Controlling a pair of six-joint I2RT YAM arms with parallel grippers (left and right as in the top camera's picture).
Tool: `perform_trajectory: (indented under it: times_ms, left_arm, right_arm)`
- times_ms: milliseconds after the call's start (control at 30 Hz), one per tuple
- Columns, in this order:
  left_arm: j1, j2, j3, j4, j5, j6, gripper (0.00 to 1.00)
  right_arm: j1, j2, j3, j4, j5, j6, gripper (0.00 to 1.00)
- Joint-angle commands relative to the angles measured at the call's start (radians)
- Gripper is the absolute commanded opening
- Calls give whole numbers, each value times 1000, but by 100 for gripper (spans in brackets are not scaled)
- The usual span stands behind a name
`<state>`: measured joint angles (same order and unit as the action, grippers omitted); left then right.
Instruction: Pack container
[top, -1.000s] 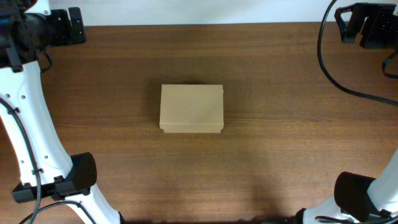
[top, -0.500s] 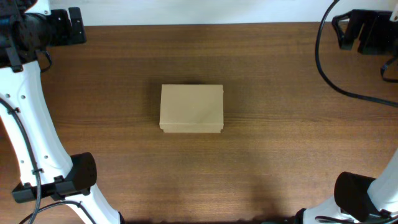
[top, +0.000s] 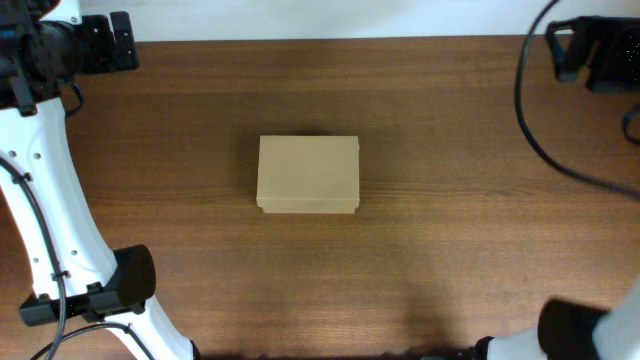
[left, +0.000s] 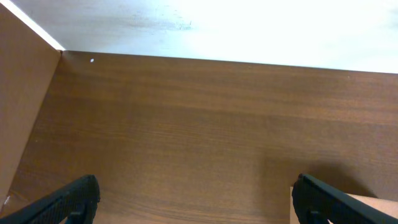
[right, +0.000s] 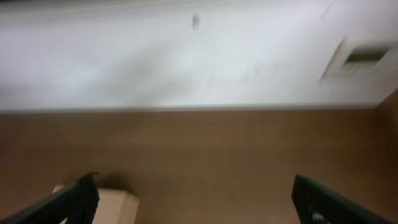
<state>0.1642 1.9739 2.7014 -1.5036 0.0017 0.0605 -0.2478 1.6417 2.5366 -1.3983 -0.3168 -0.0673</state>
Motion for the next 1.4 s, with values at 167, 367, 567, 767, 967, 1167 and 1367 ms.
perform_trajectory:
  times_ms: [167,367,567,767,967,1167,1367]
  left_arm:
    - [2,3,-1,0,-9,13,100]
    - [2,3,-1,0,-9,13,100]
    - [2,3,-1,0,-9,13,100]
    - [2,3,-1,0,-9,13,100]
    - [2,3,-1,0,-9,13,100]
    - [2,3,-1,0,-9,13,100]
    - [2,3,-1,0,-9,13,100]
  right_arm:
    - [29,-463,-595,391,80,-4,99]
    - [105,-809,-1142,656,93,-4,99]
    - [110,-1110,-1565,682,93,-4,99]
    - [110,-1258,-1788,745,86,-3,99]
    - [110,-1400,-1998,902,31,-3,99]
    - [110,-1491,-2135,988,-25,-3,99]
    - [110,-1518,-2201,999,-58,-3,99]
